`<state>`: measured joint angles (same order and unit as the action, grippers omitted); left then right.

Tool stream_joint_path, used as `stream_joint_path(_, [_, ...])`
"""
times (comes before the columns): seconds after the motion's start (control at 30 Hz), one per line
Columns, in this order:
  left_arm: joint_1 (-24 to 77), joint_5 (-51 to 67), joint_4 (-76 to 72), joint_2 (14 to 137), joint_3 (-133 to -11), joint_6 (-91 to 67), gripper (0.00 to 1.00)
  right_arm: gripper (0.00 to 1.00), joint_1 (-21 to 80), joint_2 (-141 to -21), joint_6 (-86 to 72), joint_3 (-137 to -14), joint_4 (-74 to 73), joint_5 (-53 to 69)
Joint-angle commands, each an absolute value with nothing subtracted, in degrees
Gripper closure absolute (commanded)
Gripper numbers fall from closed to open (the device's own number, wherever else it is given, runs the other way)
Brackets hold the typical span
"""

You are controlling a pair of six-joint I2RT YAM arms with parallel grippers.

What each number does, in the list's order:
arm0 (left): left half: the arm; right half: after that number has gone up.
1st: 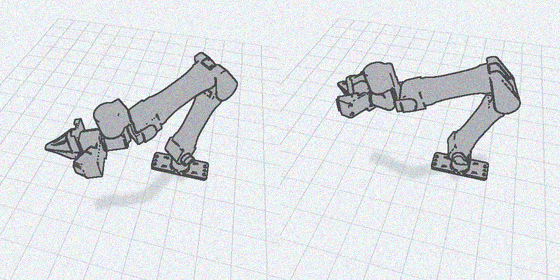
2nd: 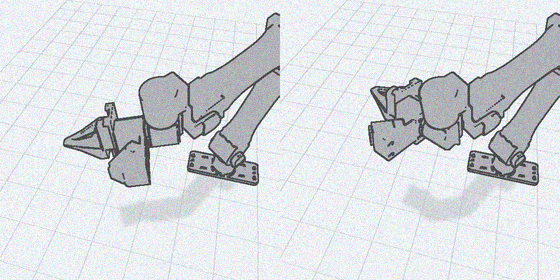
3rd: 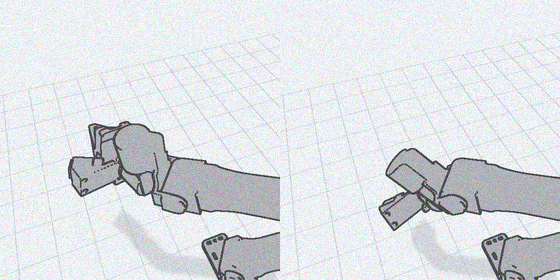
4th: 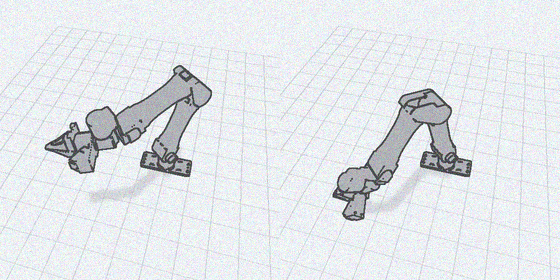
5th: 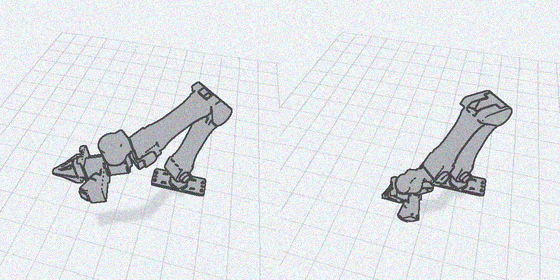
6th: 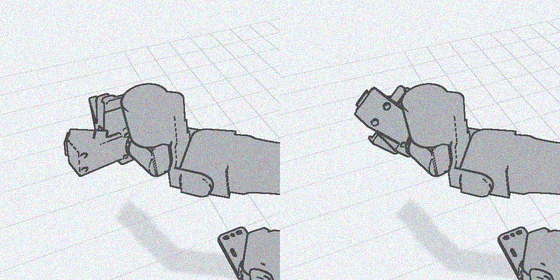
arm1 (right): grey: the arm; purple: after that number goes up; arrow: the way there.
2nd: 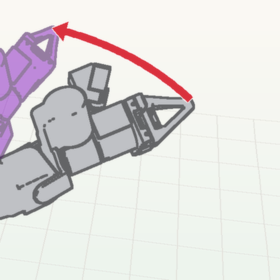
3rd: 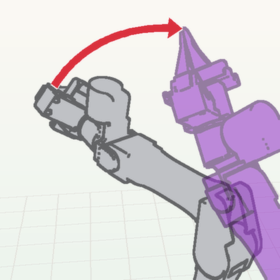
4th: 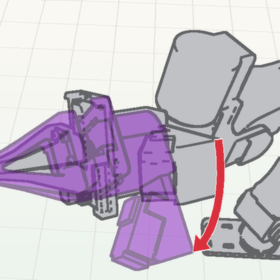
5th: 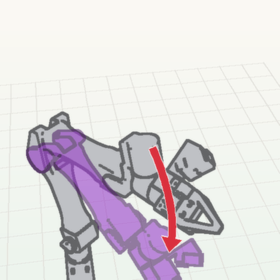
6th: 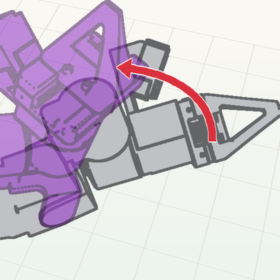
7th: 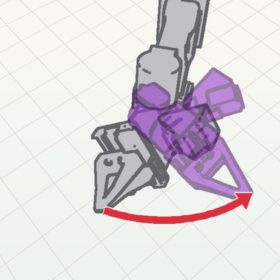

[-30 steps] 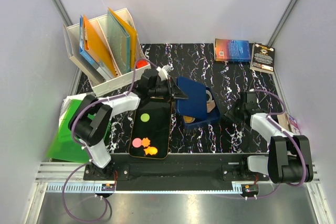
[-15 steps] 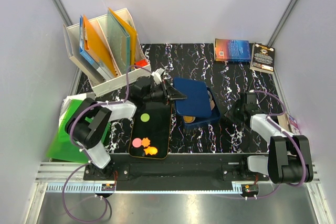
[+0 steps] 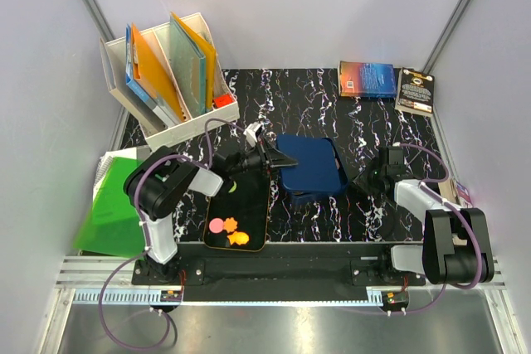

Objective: Pack the cookies

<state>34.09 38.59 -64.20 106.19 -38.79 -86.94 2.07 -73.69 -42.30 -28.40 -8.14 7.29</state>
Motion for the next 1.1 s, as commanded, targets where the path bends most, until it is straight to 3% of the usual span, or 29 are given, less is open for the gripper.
stream_joint_path(0.0, [34.6, 36.7, -70.1, 108.5, -39.3, -86.0, 0.82, 0.68, 2.2, -73.8, -42.6, -28.0, -6.0, 8.6])
stream_joint_path(0.03, [34.6, 36.6, -70.0, 109.4, -39.2, -85.9, 0.74, 0.68, 2.2, -73.7, -42.6, -28.0, -6.1, 8.6])
stream_joint_path(0.27, [34.6, 36.6, -69.5, 111.7, -37.8, -84.8, 0.59, 0.68, 2.2, -73.9, -42.5, -28.1, -5.9, 8.6])
stream_joint_path(0.47, [34.5, 38.8, -59.3, 110.0, -39.5, -78.9, 0.57, 0.68, 2.2, -73.6, -42.3, -28.2, -6.1, 8.3])
stream_joint_path(0.87, [34.3, 35.3, -5.7, 101.7, -52.6, -50.8, 0.56, 0.68, 2.2, -72.9, -42.1, -28.3, -6.2, 8.1])
stream_joint_path(1.07, [34.4, 33.9, 6.2, 101.6, -56.7, -44.0, 0.55, 0.68, 2.2, -72.3, -41.9, -28.4, -6.4, 8.2])
